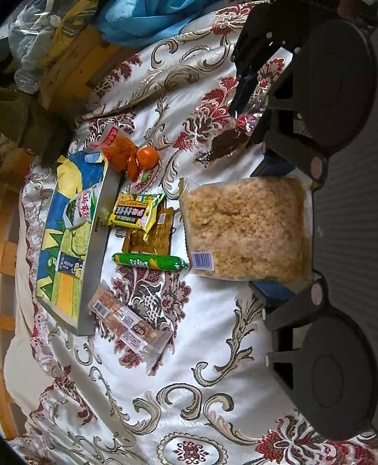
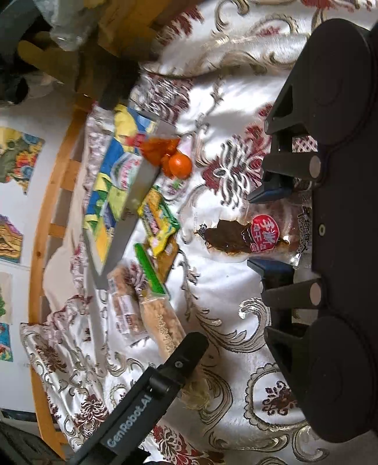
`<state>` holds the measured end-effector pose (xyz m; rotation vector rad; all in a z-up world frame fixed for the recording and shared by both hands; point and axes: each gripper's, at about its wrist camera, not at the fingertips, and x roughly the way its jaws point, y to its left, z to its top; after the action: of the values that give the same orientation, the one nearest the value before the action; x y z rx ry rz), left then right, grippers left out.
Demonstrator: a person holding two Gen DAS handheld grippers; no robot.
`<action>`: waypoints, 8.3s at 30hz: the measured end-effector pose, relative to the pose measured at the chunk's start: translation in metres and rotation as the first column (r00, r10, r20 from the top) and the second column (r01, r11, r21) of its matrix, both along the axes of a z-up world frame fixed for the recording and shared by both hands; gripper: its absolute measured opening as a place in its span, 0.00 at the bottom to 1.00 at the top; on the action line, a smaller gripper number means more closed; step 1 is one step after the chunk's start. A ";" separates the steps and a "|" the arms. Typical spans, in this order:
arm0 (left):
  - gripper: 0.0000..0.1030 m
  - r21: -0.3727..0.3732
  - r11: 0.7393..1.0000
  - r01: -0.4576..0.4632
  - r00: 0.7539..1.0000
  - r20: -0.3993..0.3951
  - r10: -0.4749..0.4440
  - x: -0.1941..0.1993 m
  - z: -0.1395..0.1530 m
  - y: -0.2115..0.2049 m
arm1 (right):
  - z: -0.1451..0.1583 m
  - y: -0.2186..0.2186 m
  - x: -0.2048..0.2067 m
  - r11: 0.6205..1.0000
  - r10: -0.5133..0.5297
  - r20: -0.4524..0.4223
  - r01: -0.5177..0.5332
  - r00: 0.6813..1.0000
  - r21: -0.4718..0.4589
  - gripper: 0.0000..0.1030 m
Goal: Organize snacks
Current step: 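Lower both packets into the dinosaur tray and open both tools, then lift both tools away from the tray, then grasp the barcode pastry packet with left tool while right tool grasps green stick snack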
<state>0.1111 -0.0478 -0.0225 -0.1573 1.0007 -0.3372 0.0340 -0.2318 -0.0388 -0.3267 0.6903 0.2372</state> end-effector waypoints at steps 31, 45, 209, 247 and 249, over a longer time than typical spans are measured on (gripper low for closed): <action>0.72 -0.152 0.981 -0.121 0.949 0.272 0.159 0.185 0.116 0.011 | 0.098 0.023 0.151 0.986 0.080 0.463 0.000 0.883 -0.169 0.43; 0.72 -0.113 0.979 -0.172 0.967 0.170 0.190 0.285 0.048 0.018 | 0.037 0.050 0.263 0.984 0.066 0.352 -0.003 0.934 -0.178 0.43; 1.00 0.230 0.956 -0.185 0.919 0.385 0.085 0.108 -0.010 0.088 | 0.026 0.052 0.091 0.977 -0.023 0.118 -0.003 0.993 0.214 0.99; 0.42 0.373 0.914 0.158 0.963 0.147 -0.226 0.179 -0.027 0.029 | -0.036 0.101 0.184 0.969 0.069 -0.092 -0.045 0.993 0.242 0.58; 0.42 0.358 0.922 0.151 0.969 0.132 -0.210 0.178 -0.026 0.032 | -0.037 0.101 0.183 0.964 0.065 -0.107 -0.034 0.992 0.264 0.51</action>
<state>0.2894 -0.0156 -0.0483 0.2816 0.8927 -0.3318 0.2166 -0.1311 -0.0758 -0.0769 0.7550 0.3934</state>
